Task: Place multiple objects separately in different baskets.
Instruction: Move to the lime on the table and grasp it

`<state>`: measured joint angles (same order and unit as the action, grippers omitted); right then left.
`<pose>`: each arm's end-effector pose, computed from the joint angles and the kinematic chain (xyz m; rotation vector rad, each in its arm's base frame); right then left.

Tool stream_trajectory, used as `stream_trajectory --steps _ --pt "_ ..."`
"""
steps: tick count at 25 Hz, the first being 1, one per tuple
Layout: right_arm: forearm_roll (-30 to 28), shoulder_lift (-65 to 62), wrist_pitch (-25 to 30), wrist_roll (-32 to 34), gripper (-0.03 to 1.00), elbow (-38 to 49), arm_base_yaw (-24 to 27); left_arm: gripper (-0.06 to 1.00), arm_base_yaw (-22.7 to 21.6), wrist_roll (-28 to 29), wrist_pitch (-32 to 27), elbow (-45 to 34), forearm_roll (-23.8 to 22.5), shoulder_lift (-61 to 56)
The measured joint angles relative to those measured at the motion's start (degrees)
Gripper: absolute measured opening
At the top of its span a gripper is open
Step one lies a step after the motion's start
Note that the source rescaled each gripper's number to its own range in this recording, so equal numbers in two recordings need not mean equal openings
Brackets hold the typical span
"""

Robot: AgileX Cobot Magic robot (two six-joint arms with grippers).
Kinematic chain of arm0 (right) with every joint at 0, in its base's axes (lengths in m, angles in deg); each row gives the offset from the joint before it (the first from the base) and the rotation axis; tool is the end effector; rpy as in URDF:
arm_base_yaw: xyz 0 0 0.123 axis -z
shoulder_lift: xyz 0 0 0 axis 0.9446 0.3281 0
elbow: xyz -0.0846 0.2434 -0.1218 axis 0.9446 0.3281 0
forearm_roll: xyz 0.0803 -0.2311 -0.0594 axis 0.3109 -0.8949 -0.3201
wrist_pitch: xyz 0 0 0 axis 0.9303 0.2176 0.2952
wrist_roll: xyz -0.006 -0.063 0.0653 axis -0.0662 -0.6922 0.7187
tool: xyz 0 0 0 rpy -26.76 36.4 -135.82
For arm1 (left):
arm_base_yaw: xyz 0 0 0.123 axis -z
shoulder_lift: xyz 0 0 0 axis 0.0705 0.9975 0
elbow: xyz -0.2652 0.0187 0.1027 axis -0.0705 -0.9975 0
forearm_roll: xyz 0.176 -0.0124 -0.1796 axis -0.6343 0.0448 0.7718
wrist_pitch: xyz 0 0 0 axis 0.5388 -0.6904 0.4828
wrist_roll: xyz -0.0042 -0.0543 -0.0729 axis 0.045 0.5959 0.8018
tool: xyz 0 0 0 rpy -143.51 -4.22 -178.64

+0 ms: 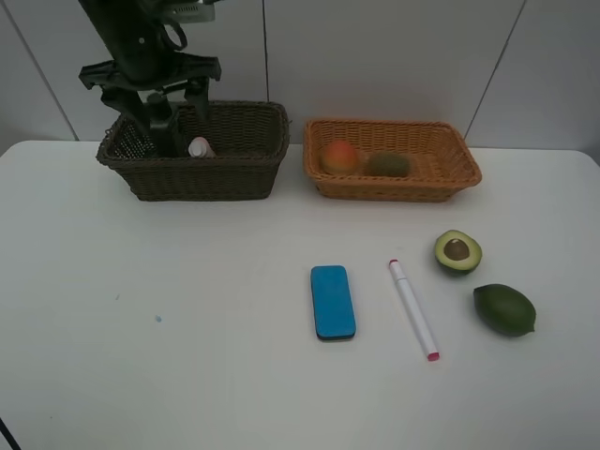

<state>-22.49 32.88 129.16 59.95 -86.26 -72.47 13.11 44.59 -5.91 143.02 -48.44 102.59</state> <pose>-0.0072 -0.0062 0.2817 0.0359 2.0237 -0.0347 0.4230 -0.1319 0.2534 0.0299 2.7706 -0.1738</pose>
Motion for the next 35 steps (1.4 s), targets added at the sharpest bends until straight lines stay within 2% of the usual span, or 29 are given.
stream_trajectory --steps 2,4,10,17,25,30,35 --pt "0.0 0.0 0.0 0.0 0.92 0.0 0.0 0.94 0.0 -1.5 -8.0 2.0 0.5 -0.4" --pt "0.0 0.0 0.0 0.0 0.92 0.0 0.0 0.94 0.0 -2.7 -10.3 1.9 0.5 -1.0" --pt "0.0 0.0 0.0 0.0 0.92 0.0 0.0 0.94 -2.2 -3.9 -10.8 -8.8 0.1 -8.6" --pt "0.0 0.0 0.0 0.0 0.92 0.0 0.0 0.94 -8.4 -3.9 -10.8 -27.4 -1.0 -27.5" --pt "0.0 0.0 0.0 0.0 0.92 0.0 0.0 0.94 -8.7 -3.9 -10.8 -47.0 1.6 -51.1" --pt "0.0 0.0 0.0 0.0 0.92 0.0 0.0 0.94 -8.7 -4.2 -10.9 -56.2 1.6 -66.7" --pt "0.0 0.0 0.0 0.0 0.92 0.0 0.0 0.94 -8.7 -8.4 -11.0 -62.9 1.8 -82.7"
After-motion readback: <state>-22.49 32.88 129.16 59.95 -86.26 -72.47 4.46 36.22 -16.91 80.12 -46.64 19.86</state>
